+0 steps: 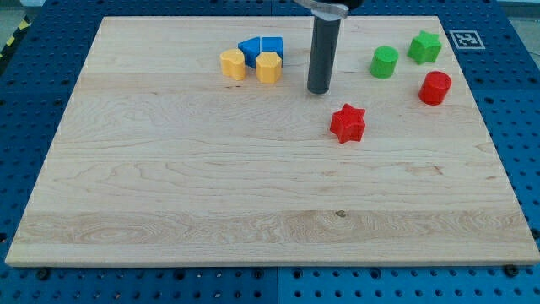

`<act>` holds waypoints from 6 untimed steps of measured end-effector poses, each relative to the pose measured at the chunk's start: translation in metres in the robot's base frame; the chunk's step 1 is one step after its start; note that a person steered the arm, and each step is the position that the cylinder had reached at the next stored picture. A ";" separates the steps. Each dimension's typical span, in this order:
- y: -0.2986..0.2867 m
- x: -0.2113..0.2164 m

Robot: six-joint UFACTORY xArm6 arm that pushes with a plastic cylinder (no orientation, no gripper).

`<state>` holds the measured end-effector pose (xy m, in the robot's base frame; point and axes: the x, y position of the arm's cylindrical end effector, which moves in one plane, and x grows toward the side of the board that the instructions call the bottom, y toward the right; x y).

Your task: Slightly move the yellow hexagon into the yellow heart

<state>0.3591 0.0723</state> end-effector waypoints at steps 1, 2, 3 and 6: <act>-0.015 -0.004; -0.035 -0.005; -0.051 -0.005; -0.053 -0.011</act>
